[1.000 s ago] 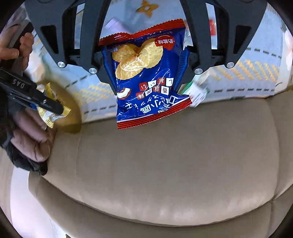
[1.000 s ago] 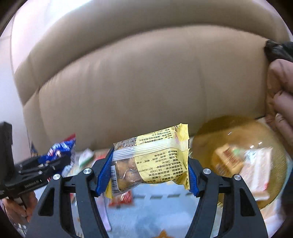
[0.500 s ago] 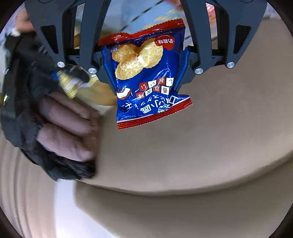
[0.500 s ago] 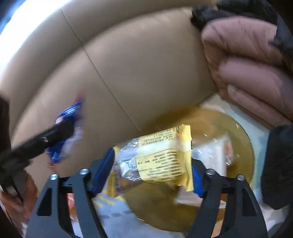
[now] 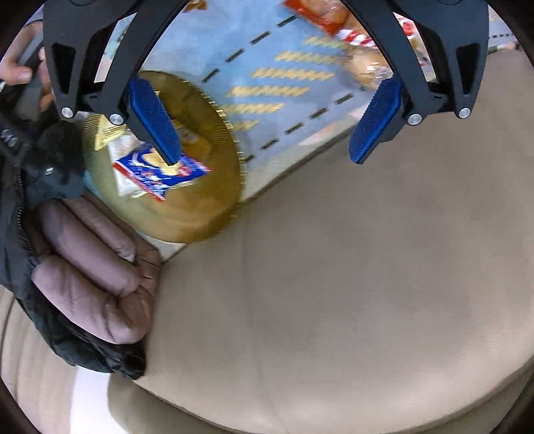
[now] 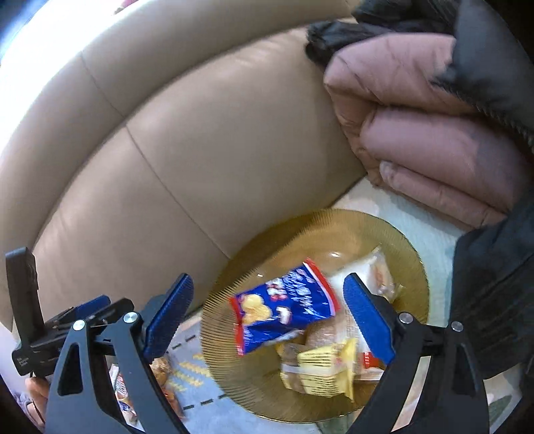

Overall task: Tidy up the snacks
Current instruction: 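Carry the blue bag and yellow pastry to the gold plate and release, then move both tools back over the snacks on the cloth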

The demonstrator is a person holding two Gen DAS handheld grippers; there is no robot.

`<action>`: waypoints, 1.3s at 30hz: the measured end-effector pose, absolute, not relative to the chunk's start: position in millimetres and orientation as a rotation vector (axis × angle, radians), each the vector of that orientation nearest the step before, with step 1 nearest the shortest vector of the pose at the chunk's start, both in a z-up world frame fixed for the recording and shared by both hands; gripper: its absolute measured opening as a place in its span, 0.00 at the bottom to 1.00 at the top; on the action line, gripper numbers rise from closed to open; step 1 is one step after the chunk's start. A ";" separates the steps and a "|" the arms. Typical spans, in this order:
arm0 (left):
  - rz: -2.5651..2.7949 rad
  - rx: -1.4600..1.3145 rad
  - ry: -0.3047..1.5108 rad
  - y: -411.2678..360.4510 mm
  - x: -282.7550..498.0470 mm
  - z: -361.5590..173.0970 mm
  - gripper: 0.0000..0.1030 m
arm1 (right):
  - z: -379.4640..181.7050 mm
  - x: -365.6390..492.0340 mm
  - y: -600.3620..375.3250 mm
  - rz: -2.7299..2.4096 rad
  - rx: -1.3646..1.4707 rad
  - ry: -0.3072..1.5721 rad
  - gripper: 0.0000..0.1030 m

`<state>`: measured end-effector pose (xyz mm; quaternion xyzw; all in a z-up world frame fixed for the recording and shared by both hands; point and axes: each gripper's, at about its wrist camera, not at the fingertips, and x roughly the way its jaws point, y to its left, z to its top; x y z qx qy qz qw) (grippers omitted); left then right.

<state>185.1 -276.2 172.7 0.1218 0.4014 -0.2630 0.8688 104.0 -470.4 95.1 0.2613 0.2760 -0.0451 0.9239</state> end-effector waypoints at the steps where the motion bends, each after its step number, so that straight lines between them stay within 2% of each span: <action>1: -0.541 0.255 0.838 -272.7 185.7 176.4 0.97 | 98.3 104.7 -464.4 -0.076 0.534 0.564 0.88; 9: -0.388 0.201 0.819 -198.7 178.6 192.5 0.97 | 116.7 111.0 -387.2 0.086 0.410 0.576 0.92; 15: -0.215 0.090 0.835 -108.0 165.9 191.2 0.97 | 117.3 110.4 -318.4 0.226 0.266 0.604 0.94; 25: 0.056 -0.112 0.889 37.7 105.0 137.9 0.97 | 68.5 93.8 -217.8 0.415 0.073 0.751 0.95; 31: 0.103 -0.165 0.965 60.9 69.7 84.1 0.97 | 27.8 74.6 -181.0 0.450 -0.056 0.830 0.95; 39: 0.086 -0.207 0.969 57.3 53.1 47.6 0.97 | -26.5 62.7 -164.9 0.452 -0.173 0.922 0.95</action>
